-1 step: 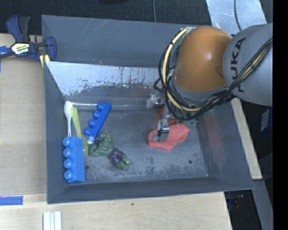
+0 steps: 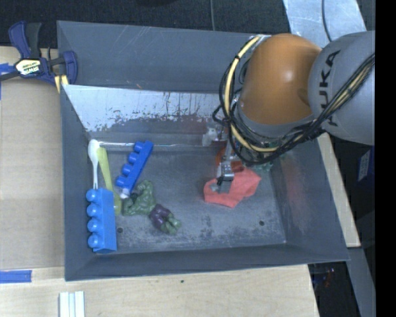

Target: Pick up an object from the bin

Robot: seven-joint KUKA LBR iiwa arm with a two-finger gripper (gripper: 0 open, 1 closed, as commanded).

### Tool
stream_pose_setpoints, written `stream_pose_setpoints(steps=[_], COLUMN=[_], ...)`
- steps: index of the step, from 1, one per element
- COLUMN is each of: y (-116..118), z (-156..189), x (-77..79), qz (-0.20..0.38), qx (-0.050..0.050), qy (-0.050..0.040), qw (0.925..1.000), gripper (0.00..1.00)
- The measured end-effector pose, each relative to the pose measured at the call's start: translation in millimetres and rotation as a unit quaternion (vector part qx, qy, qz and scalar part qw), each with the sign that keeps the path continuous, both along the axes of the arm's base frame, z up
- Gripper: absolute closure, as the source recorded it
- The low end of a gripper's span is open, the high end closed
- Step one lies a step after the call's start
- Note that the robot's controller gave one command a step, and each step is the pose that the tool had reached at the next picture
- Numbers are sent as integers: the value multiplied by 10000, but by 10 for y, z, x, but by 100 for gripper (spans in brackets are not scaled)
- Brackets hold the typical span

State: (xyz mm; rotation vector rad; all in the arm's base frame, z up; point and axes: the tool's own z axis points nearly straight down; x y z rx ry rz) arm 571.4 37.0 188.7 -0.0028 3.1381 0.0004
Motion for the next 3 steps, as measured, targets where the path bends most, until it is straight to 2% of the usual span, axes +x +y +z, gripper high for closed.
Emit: stream_pose_setpoints(steps=[1,2,3], y=[-373,-739,-1270], z=[-308,-710,-1129], x=[-40,-579,-543], qz=[442,1344,493], qx=[2,-2,-12], qy=[-14,-35,-51], qw=[9990,9909,9988], gripper=[0,0,100])
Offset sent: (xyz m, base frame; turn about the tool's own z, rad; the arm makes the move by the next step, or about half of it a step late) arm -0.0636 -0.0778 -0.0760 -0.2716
